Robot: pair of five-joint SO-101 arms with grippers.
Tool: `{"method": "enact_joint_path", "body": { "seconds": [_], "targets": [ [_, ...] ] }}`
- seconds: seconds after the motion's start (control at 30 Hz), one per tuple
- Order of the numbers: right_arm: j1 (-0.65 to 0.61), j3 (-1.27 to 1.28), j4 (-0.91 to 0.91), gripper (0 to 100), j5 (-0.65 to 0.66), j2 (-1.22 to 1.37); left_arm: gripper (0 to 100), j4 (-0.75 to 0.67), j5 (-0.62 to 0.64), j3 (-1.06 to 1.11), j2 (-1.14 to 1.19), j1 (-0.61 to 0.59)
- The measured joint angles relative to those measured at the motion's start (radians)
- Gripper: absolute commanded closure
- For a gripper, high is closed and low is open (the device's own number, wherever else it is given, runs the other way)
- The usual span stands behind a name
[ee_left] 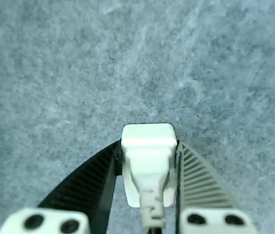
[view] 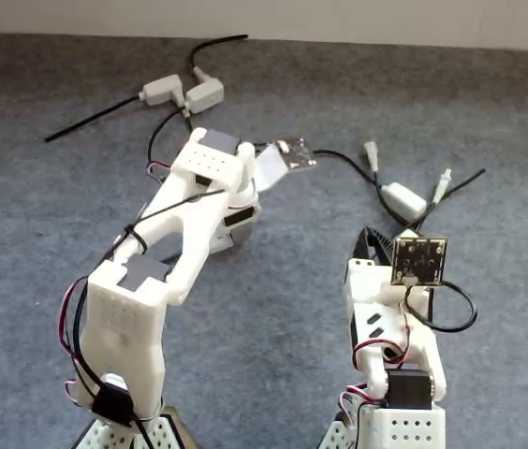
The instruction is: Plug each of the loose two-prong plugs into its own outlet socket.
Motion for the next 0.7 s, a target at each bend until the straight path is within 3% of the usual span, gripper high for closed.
{"method": "enact_joint_path", "body": {
  "seconds": [0.17, 0.37, 0.5, 0.7],
  "targets": [
    [0.0, 0.0, 0.0, 99.0, 0.0, 0.0, 96, -0.002, 0.101, -0.114, 0.008, -0.071],
    [0.0, 0.0, 0.0, 99.0, 0.0, 0.0, 95, -0.049, 0.427, -0.379, 0.012, -0.255],
    [0.0, 0.0, 0.0, 99.0, 0.0, 0.0, 95, -0.146, 0.675, -0.439, 0.017, -0.344],
    [0.0, 0.0, 0.0, 99.0, 0.0, 0.0, 93, -0.244, 0.763, -0.52, 0.164, -0.348]
  ]
}}
